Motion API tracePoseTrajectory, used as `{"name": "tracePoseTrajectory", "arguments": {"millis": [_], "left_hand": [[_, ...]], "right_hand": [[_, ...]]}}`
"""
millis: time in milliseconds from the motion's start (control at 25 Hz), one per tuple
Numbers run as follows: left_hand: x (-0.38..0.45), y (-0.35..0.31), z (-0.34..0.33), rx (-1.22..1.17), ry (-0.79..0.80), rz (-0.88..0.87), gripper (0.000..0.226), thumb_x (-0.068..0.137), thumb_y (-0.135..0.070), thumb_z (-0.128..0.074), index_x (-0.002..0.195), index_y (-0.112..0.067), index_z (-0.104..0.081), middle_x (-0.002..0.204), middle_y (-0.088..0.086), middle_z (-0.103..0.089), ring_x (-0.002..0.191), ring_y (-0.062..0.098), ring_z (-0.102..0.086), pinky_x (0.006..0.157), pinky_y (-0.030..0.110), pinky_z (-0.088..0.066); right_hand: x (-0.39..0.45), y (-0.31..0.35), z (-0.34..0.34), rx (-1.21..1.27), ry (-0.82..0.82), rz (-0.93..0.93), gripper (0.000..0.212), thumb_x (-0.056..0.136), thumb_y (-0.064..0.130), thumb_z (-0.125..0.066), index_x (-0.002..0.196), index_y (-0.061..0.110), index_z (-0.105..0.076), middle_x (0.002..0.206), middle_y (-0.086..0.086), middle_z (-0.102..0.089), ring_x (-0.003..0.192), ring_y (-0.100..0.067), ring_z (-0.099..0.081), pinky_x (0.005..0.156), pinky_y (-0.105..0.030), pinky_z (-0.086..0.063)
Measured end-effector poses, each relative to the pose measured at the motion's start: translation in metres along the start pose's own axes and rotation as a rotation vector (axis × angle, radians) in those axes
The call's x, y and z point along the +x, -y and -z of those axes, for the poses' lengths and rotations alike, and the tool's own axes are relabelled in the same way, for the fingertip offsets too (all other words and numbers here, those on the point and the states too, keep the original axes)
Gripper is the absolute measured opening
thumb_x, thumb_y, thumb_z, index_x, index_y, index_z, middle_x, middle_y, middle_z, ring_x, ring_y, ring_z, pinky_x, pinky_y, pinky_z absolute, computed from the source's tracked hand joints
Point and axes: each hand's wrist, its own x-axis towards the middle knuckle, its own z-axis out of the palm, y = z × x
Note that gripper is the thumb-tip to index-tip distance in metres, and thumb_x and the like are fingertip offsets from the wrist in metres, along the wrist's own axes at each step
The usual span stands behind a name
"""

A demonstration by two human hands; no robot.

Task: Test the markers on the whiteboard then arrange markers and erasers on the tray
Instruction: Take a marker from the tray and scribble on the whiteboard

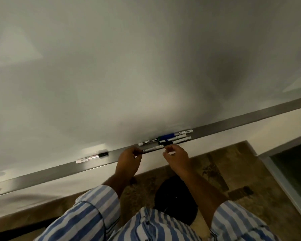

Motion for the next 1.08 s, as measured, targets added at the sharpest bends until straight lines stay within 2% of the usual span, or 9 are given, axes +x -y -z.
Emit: {"name": "tracePoseTrajectory", "arguments": {"millis": [80, 240, 440, 560, 680, 800, 880, 1000, 1080], "left_hand": [[0.005, 0.005, 0.004, 0.071, -0.050, 0.013, 0.021, 0.097, -0.015, -0.069, 0.118, -0.020, -0.073, 0.109, -0.002, -0.064, 0.098, 0.019, -0.064, 0.087, 0.031, -0.051], [0.009, 0.020, 0.003, 0.155, 0.008, 0.010, 0.040, 0.092, -0.016, -0.076, 0.131, -0.020, -0.068, 0.129, 0.004, -0.064, 0.112, 0.022, -0.066, 0.100, 0.036, -0.056], [0.014, 0.019, -0.006, 0.156, -0.034, 0.006, 0.039, 0.097, -0.010, -0.069, 0.135, -0.015, -0.068, 0.133, 0.007, -0.065, 0.118, 0.024, -0.064, 0.105, 0.035, -0.052], [0.017, 0.014, -0.009, 0.158, -0.068, 0.026, 0.033, 0.099, -0.007, -0.063, 0.130, -0.014, -0.072, 0.128, 0.007, -0.068, 0.115, 0.027, -0.065, 0.101, 0.034, -0.050], [0.022, 0.013, -0.009, 0.072, -0.065, 0.092, 0.032, 0.099, -0.008, -0.067, 0.130, -0.014, -0.073, 0.125, 0.007, -0.070, 0.113, 0.027, -0.067, 0.103, 0.035, -0.053], [0.026, 0.016, -0.006, -0.083, -0.021, 0.152, 0.027, 0.097, -0.006, -0.073, 0.123, -0.014, -0.077, 0.116, 0.006, -0.075, 0.103, 0.024, -0.070, 0.100, 0.042, -0.059], [0.024, 0.016, -0.003, -0.153, 0.005, 0.159, 0.023, 0.098, -0.005, -0.071, 0.118, -0.015, -0.078, 0.111, 0.003, -0.076, 0.098, 0.020, -0.070, 0.093, 0.036, -0.061], [0.017, 0.017, 0.006, -0.402, 0.022, 0.185, 0.019, 0.100, -0.003, -0.066, 0.113, -0.014, -0.076, 0.108, 0.004, -0.077, 0.099, 0.022, -0.072, 0.076, 0.026, -0.062], [0.012, 0.018, 0.017, -0.532, 0.025, 0.189, 0.019, 0.102, -0.001, -0.064, 0.116, -0.009, -0.074, 0.108, 0.007, -0.077, 0.100, 0.024, -0.073, 0.073, 0.024, -0.063]], "right_hand": [[0.007, 0.006, -0.005, -0.086, 0.027, 0.043, 0.038, 0.097, 0.022, -0.075, 0.133, 0.023, -0.063, 0.133, 0.005, -0.058, 0.116, -0.017, -0.063, 0.096, -0.027, -0.052], [0.014, 0.012, -0.015, -0.247, 0.079, 0.061, 0.056, 0.096, 0.027, -0.076, 0.147, 0.025, -0.053, 0.159, 0.000, -0.040, 0.128, -0.024, -0.060, 0.112, -0.040, -0.052], [0.016, 0.021, -0.020, -0.405, 0.083, 0.073, 0.064, 0.099, 0.026, -0.072, 0.156, 0.020, -0.045, 0.169, -0.002, -0.029, 0.147, -0.027, -0.047, 0.118, -0.039, -0.045], [0.013, 0.024, -0.024, -0.505, 0.076, 0.121, 0.061, 0.100, 0.027, -0.070, 0.156, 0.018, -0.047, 0.168, -0.002, -0.030, 0.148, -0.025, -0.045, 0.118, -0.037, -0.042], [0.009, 0.020, -0.028, -0.557, 0.075, 0.166, 0.063, 0.101, 0.025, -0.070, 0.158, 0.017, -0.045, 0.167, -0.002, -0.030, 0.148, -0.025, -0.044, 0.119, -0.036, -0.042], [0.011, 0.018, -0.027, -0.547, 0.097, 0.166, 0.063, 0.101, 0.023, -0.069, 0.159, 0.017, -0.045, 0.167, -0.002, -0.031, 0.150, -0.025, -0.041, 0.121, -0.036, -0.039], [0.012, 0.014, -0.026, -0.503, 0.119, 0.158, 0.060, 0.100, 0.022, -0.070, 0.156, 0.018, -0.049, 0.165, -0.001, -0.034, 0.147, -0.025, -0.044, 0.121, -0.037, -0.041], [0.013, 0.011, -0.026, -0.296, 0.061, 0.148, 0.046, 0.097, 0.020, -0.075, 0.141, 0.021, -0.060, 0.152, -0.001, -0.047, 0.129, -0.023, -0.059, 0.110, -0.037, -0.053], [0.011, 0.016, -0.027, -0.073, -0.032, 0.084, 0.038, 0.096, 0.025, -0.077, 0.131, 0.022, -0.063, 0.137, -0.001, -0.058, 0.115, -0.020, -0.063, 0.100, -0.036, -0.058]]}}
